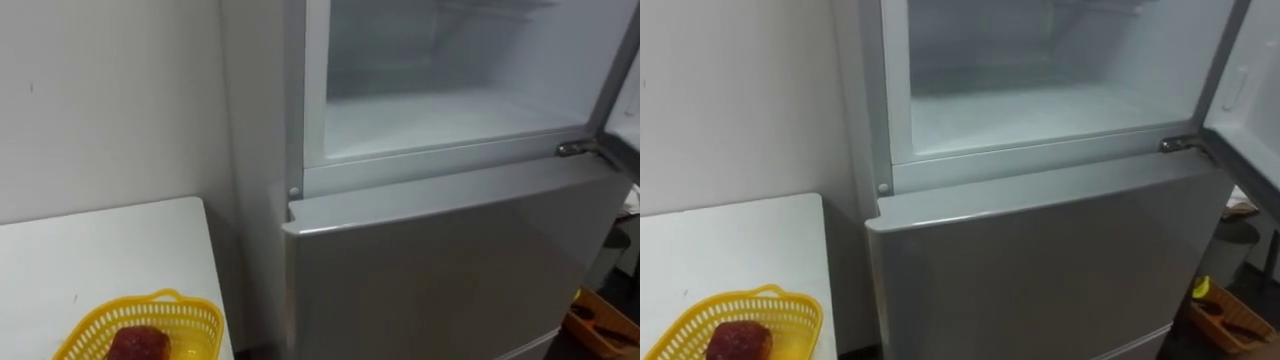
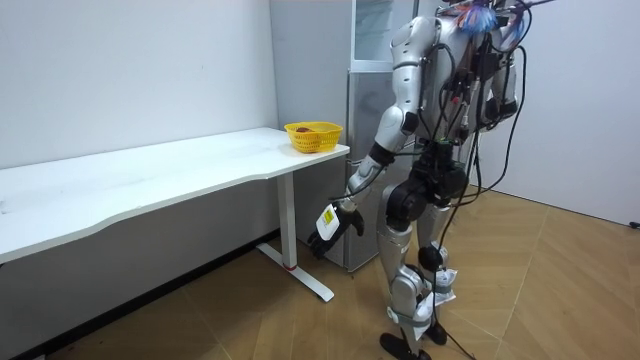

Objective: Retrieve from the upper fridge

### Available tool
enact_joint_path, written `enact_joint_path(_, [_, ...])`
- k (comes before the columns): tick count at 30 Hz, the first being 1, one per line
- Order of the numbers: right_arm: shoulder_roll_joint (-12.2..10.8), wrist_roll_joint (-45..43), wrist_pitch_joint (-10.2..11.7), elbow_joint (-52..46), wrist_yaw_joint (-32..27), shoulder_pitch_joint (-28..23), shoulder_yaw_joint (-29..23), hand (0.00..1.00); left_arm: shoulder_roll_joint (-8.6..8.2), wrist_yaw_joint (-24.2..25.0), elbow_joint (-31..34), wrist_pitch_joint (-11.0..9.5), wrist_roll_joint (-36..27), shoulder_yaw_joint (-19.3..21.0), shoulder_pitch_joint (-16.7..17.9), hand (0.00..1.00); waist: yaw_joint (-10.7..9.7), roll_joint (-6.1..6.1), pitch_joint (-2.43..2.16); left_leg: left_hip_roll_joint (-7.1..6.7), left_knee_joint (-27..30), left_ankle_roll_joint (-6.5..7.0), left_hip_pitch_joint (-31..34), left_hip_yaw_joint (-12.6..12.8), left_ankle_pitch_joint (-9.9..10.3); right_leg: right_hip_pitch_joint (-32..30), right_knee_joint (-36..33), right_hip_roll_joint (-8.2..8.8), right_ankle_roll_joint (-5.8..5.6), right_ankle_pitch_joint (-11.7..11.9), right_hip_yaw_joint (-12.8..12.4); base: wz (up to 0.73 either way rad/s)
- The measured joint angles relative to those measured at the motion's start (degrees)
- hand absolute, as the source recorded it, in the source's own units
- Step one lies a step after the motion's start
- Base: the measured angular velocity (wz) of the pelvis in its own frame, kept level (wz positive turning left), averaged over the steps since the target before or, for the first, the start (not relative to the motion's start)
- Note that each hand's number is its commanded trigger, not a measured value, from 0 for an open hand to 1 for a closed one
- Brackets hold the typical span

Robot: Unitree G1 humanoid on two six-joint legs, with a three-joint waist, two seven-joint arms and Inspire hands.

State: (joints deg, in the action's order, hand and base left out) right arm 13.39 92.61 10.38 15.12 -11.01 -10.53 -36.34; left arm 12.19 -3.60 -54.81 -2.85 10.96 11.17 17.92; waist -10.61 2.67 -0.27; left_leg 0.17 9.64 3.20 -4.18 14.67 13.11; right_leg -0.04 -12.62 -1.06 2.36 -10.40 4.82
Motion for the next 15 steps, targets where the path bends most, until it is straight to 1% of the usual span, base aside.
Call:
enact_joint_path(2, [0.05,-0.32,-0.53,-0.05,1.61,1.04,-1.05,0.00,-0.18,0.00,0.01,0.01,0.01,0.10,0.17,0.00,-0.01,-0.04,-0.02,0.01,-0.01,0.00,-0.13,0.00,0.00,0.12,-0.04,-0.01,0.00,0.01,-0.01,0.00])
enact_joint_path(4, [0.40,-0.35,-0.52,-0.20,2.43,2.67,-1.55,0.00,-0.22,0.01,0.22,0.05,0.59,0.22,0.58,0.00,-0.16,-0.05,-0.03,0.01,-0.01,0.00,-0.19,0.01,0.00,0.09,-0.02,-0.01,0.00,0.01,-0.03,0.00])
enact_joint_path(6, [1.50,-0.33,-0.51,-0.57,2.77,4.53,-1.68,0.00,-0.35,0.06,0.20,0.07,0.94,0.96,0.58,0.00,-0.15,-0.06,-0.04,0.01,0.00,0.00,-0.28,0.01,0.00,0.18,-0.04,-0.01,0.01,0.02,-0.02,0.00])
enact_joint_path(8, [3.19,-0.37,-0.50,-1.50,4.35,6.44,-1.62,0.00,-0.35,0.12,0.20,0.07,0.94,1.05,0.38,0.00,-0.08,-0.16,-0.11,0.01,0.01,0.00,-0.44,0.00,0.00,0.25,-0.03,-0.01,0.00,0.02,0.02,0.00])
enact_joint_path(10, [3.79,-0.46,-0.50,-2.77,5.74,7.44,-1.50,0.00,-0.35,0.12,0.10,0.06,0.94,1.05,0.32,0.00,-0.03,-0.19,-0.12,0.02,0.02,-0.01,-0.45,-0.08,-0.01,0.60,-0.05,0.00,0.01,0.03,0.09,0.02])
enact_joint_path(15, [3.89,-1.50,-0.56,-7.77,6.90,7.24,-1.45,0.00,-0.72,0.12,-0.33,0.61,0.95,1.05,0.34,0.00,-0.02,-0.17,-0.12,0.00,0.08,-0.01,-0.42,-0.61,-0.01,0.79,0.16,0.04,0.02,0.04,0.52,0.04])
